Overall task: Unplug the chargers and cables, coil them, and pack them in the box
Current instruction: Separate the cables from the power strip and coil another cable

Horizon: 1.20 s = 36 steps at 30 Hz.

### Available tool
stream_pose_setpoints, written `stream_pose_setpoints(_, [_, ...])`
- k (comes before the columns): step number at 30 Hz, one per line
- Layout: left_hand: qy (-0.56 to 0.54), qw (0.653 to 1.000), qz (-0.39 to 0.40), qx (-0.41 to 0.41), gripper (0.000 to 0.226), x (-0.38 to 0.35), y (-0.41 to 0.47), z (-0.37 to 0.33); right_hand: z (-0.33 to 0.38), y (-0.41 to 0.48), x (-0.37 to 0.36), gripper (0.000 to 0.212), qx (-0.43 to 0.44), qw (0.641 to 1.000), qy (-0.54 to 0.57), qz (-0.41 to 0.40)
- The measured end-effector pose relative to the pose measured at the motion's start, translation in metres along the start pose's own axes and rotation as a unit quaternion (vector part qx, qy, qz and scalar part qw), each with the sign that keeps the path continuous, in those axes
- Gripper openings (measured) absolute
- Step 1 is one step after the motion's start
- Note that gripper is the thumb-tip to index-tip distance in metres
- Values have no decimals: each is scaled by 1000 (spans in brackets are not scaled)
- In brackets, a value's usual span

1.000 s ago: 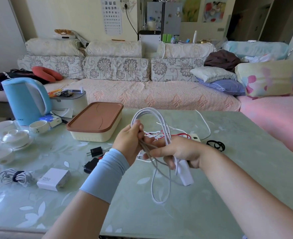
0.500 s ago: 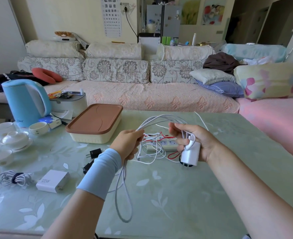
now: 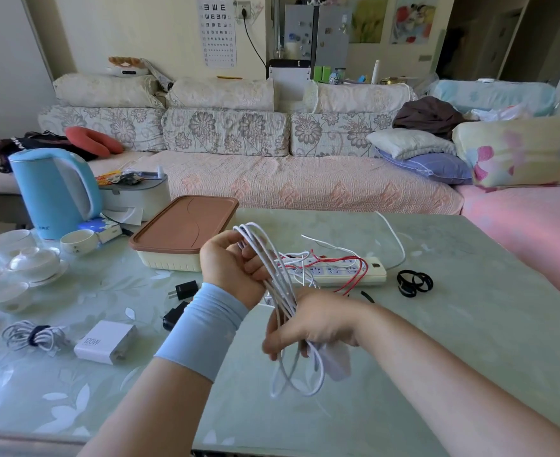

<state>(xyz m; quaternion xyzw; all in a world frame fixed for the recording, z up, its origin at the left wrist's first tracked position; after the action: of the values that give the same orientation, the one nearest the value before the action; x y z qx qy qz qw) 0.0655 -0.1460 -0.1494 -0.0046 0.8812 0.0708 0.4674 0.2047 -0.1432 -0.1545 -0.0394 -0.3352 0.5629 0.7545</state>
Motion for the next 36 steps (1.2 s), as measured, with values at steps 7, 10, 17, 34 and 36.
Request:
stream_pose_setpoints(7, [80, 996, -39, -27, 29, 9, -5, -23, -13, -1, 16, 21, -23, 996, 10, 90])
stream_pose_setpoints(10, [131, 987, -87, -19, 49, 9, -1, -21, -19, 0, 19, 21, 10, 989, 39, 145])
stream_pose_setpoints(17, [172, 973, -154, -30, 42, 17, 10, -20, -35, 5, 23, 19, 36, 977, 127, 170])
stream_pose_setpoints(34, [786, 573, -116, -203, 24, 9, -2, -23, -68, 6, 23, 15, -59, 984, 166, 38])
stream_pose_setpoints(36, [785, 581, 24, -213, 24, -11, -9, -13, -67, 4, 23, 13, -59, 987, 143, 44])
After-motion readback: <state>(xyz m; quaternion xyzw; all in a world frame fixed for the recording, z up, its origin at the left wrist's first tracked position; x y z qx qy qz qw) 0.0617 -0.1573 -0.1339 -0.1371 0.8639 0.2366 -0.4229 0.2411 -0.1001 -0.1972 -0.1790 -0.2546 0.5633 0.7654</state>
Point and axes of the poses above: each hand's wrist, its own y-axis towards the middle knuckle, its own x-axis out of the back of the hand, z = x × y, the point moved 2 cm from there along y, towards the middle knuckle, and after that the axes turned 12 degrees about z, right-handed, at the moved point
